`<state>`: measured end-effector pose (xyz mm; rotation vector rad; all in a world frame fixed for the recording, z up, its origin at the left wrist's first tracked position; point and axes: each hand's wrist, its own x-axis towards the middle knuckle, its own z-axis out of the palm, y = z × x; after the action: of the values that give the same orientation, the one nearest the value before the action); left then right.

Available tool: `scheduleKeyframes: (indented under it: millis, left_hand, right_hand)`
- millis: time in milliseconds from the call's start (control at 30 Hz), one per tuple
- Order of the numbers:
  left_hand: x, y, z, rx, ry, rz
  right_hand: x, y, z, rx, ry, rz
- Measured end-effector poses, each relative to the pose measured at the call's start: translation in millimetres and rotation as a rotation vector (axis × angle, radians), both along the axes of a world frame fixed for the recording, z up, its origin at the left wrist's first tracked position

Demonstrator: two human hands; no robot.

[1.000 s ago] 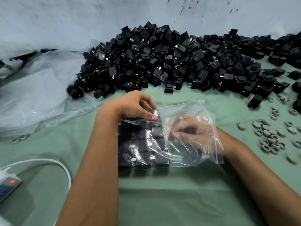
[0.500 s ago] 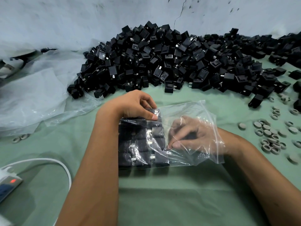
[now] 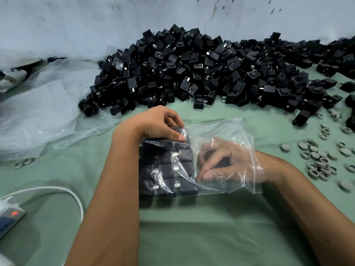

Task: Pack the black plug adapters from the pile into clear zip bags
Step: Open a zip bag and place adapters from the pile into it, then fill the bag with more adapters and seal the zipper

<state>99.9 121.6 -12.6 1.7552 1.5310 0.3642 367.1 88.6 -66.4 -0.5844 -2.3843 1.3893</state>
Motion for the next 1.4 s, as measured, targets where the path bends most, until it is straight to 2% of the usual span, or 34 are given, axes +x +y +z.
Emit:
scheduleKeyframes:
  millis: [333,533,767,1033,1167,1300,1400]
  left_hand:
    - [0,1,-1,0.001,0.004,-0.004]
    - [-1,1,-1,0.001,0.004,-0.007]
    - [0,0,-1,0.0,0.009,0.002]
    - [2,-3,2,0.007,0.028,0.019]
    - [4,-4,2,0.018,0.028,0.034]
    - [4,-6,2,0.078,0.053,0.096]
    - [-4,-7,-1,0.18,0.065,0.21]
  right_hand:
    - [0,-5,6,-0.031,-0.007,-0.014]
    - [10,-3,16,-0.104,0.009,-0.11]
    - [21,2,21,0.011,0.074,-0.385]
    - [25,2,22,-0.105,0.163,-0.615]
    - [27,7,15,-0.212,0.243,-0.869]
    - [38,17,16,-0.196,0.357,-1.214]
    - [41,15,22,-0.041,0.406,-1.324]
